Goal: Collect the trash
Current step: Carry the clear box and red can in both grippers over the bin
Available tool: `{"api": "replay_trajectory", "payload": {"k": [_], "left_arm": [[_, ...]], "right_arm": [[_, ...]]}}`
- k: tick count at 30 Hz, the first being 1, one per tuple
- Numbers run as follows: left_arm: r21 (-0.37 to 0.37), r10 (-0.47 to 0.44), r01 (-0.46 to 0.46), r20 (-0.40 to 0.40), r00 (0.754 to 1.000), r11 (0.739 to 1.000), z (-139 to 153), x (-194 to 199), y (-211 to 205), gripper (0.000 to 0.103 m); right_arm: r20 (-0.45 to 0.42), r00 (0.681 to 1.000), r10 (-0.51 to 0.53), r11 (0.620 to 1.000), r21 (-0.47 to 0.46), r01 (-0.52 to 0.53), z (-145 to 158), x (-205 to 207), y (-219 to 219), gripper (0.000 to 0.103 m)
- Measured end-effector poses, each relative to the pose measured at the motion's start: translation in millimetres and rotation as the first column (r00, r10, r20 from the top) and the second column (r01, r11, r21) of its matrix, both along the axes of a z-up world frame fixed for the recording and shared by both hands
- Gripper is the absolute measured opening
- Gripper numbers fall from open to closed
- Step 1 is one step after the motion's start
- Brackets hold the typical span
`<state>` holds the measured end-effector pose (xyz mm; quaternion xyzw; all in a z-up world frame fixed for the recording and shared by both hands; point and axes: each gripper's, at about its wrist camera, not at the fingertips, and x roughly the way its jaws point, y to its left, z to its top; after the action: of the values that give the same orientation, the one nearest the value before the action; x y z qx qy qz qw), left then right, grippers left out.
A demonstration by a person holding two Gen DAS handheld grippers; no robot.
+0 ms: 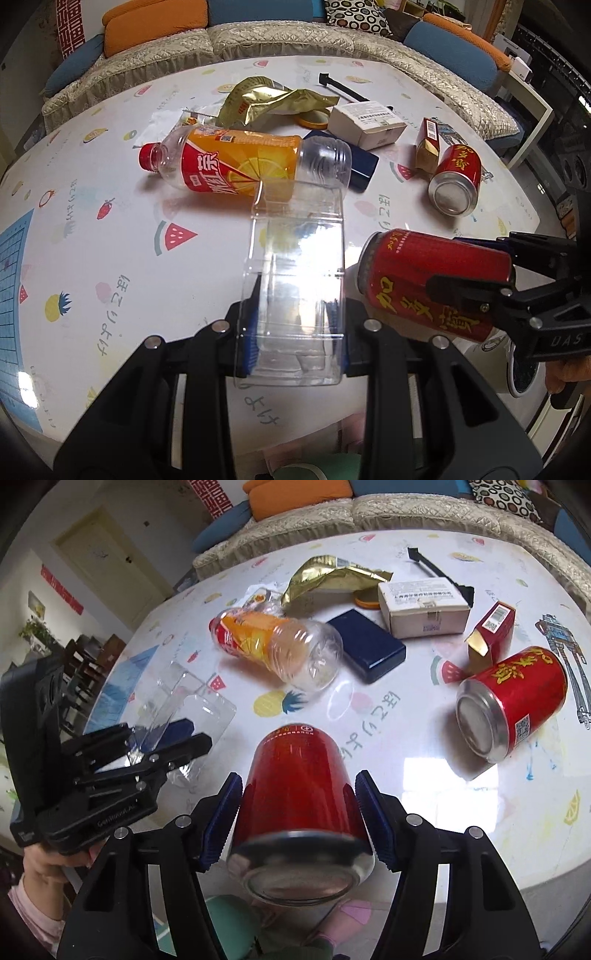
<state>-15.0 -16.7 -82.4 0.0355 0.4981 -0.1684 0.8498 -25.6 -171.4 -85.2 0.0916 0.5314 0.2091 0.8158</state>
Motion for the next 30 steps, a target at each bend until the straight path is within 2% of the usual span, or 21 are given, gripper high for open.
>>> {"api": "replay_trajectory", "payload": {"k": [4, 8, 10, 11, 12, 17, 19, 25, 30], "left_arm": [[0.005, 0.013, -0.013, -0.005, 1.000, 1.000, -5, -3, 5, 0.029], [0.016, 0.004, -0.003, -0.025, 1.000, 1.000, -14, -8, 8, 0.029], [0.021, 0.001, -0.001, -0.028, 1.000, 1.000, -15, -11, 9, 0.029], [0.021, 0.001, 0.000, -0.030, 1.000, 1.000, -16, -11, 10, 0.029], [0.021, 0.005, -0.004, -0.031, 1.000, 1.000, -16, -12, 12, 0.029], [0.029, 0.016, -0.016, -0.014, 1.000, 0.999, -9, -12, 19, 0.029], [0.025, 0.007, -0.007, 0.001, 1.000, 1.000, 1, -11, 16, 0.029], [0.049, -0.096, 0.092, 0.081, 0.992, 0.995, 39, -13, -42, 0.029], [0.044, -0.240, 0.236, 0.118, 0.964, 0.971, 60, -31, -133, 0.029]], "right_arm": [[-0.068, 0.996, 0.062, 0.997, -0.045, -0.065, -23, -5, 13, 0.066], [-0.087, 0.994, 0.060, 0.997, -0.033, -0.063, -32, -7, 21, 0.067], [-0.126, 0.989, 0.074, 0.993, -0.077, -0.084, -43, -8, 29, 0.066], [-0.118, 0.989, 0.085, 0.990, -0.101, -0.097, -47, -10, 34, 0.066], [-0.107, 0.990, 0.091, 0.987, -0.119, -0.104, -45, -12, 36, 0.066], [-0.087, 0.996, 0.013, 0.999, -0.036, -0.017, -29, -12, 14, 0.065], [-0.055, 0.998, 0.004, 1.000, -0.015, -0.005, -12, -15, 3, 0.065], [0.045, 0.995, -0.093, 0.995, 0.031, 0.091, 38, -41, -64, 0.065], [0.092, 0.965, -0.244, 0.970, 0.033, 0.242, 64, -93, -159, 0.065]]}}
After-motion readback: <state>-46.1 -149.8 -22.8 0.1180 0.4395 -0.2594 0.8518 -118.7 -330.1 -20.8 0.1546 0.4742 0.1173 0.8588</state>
